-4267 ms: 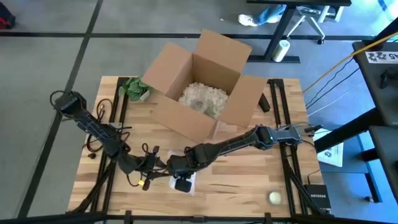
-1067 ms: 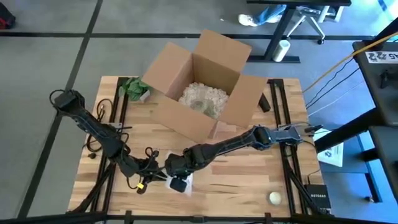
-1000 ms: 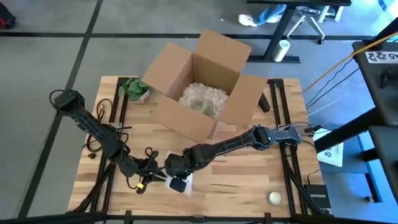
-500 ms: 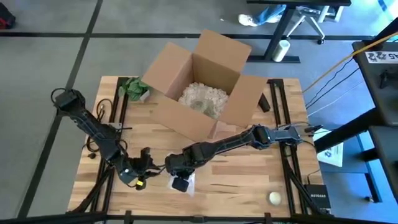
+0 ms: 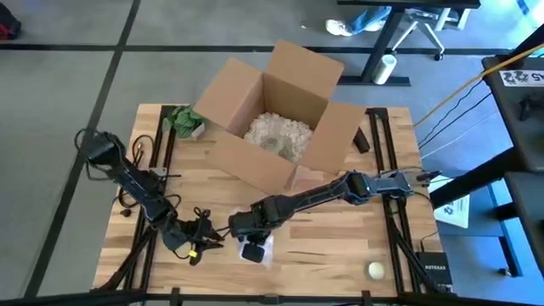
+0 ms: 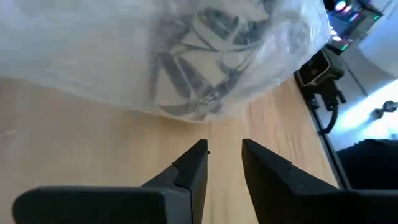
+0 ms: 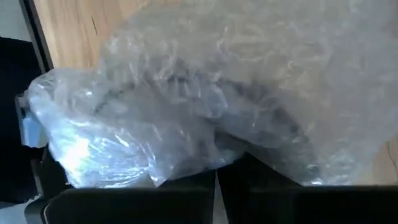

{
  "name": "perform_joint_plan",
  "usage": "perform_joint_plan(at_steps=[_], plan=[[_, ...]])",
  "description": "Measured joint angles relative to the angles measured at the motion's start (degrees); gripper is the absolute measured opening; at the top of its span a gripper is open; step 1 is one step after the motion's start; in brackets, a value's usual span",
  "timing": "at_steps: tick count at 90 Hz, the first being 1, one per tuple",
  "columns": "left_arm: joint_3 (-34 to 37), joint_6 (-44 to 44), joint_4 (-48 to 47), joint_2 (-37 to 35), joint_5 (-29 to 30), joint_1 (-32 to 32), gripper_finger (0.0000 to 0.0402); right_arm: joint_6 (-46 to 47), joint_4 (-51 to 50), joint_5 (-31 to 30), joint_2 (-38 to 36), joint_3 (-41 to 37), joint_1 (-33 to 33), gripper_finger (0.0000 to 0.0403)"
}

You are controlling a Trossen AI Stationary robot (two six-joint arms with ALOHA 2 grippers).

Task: Wrap mug
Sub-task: Wrap the blue mug with the bubble wrap

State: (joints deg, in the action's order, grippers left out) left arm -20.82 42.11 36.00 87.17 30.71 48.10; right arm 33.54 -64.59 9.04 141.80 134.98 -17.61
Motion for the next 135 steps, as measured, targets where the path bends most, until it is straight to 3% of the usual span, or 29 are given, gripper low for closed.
perform_joint_plan(at_steps=[8, 27, 47, 66, 86, 113, 135], plan=[[-0.51, -0.65, 4.21, 3.75, -1.1, -1.41, 0.0081, 0.0, 0.55, 0.02, 0.0, 0.0, 0.0, 0.0], [-3.18, -0.64, 3.92, 10.56, -1.8, -4.97, 0.0081, 0.46, 1.22, 1.13, 0.0, -0.02, -0.07, 0.0], [-6.39, -8.09, 3.51, 12.19, -2.11, -7.64, 0.0081, 0.62, 1.41, 2.26, -0.76, -0.11, -0.44, 0.0], [-8.96, -9.58, 4.01, 14.84, -1.63, -10.97, 0.0081, 2.12, 1.39, 1.95, -2.68, -0.11, -0.62, 0.0], [-9.55, -10.06, 3.61, 14.18, -2.97, -12.29, 0.0081, 2.21, -0.76, 0.83, -2.78, -1.28, -0.82, 0.0], [-9.62, -8.42, 3.48, 13.27, -9.18, -11.61, 0.0081, 1.77, -1.04, -0.94, -2.75, -1.62, -0.3, 0.0], [-9.64, -6.22, -2.18, 10.35, -12.49, -10.18, 0.0081, 0.53, 0.16, -2.03, -2.13, -1.62, 0.17, 0.0]])
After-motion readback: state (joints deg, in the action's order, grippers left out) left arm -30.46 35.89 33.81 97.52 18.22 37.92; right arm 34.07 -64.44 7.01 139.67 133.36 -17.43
